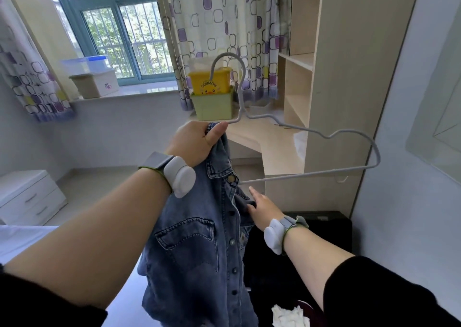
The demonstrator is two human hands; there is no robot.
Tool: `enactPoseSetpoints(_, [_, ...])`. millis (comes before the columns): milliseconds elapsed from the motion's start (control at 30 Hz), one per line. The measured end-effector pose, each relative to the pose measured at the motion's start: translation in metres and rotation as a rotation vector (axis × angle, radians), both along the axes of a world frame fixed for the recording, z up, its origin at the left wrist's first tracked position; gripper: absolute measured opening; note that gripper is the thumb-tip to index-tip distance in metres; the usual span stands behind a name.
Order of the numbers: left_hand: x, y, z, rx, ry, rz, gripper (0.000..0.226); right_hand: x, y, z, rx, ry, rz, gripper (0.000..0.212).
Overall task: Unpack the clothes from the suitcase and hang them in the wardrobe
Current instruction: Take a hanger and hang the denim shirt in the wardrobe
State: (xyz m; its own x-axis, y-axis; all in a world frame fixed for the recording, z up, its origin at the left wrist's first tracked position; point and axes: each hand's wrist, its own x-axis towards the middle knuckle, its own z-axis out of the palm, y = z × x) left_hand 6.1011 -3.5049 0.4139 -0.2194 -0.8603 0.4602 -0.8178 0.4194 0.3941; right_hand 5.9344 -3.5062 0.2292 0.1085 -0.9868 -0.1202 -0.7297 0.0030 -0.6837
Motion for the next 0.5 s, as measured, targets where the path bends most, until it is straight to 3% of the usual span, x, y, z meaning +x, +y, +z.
enactPoseSetpoints(200, [0.015,-0.007,-0.002,-0.004,-0.01,0.022,0.053,0.004,0.001,-0.013,0.122,0.058,0.009,0.068])
enactPoseSetpoints(300, [0.023,-0.009,-0.003,0.001,-0.008,0.044,0.055,0.0,0.003,-0.016,0.163,-0.012,0.045,0.012])
enactPoseSetpoints(367, [0.032,-0.011,-0.006,-0.004,-0.001,0.06,0.057,-0.01,0.005,-0.018,0.179,-0.027,-0.009,0.018])
enactPoseSetpoints(500, [0.056,-0.016,-0.02,0.001,0.026,0.052,0.053,-0.042,0.003,-0.022,0.255,-0.394,-0.263,0.03])
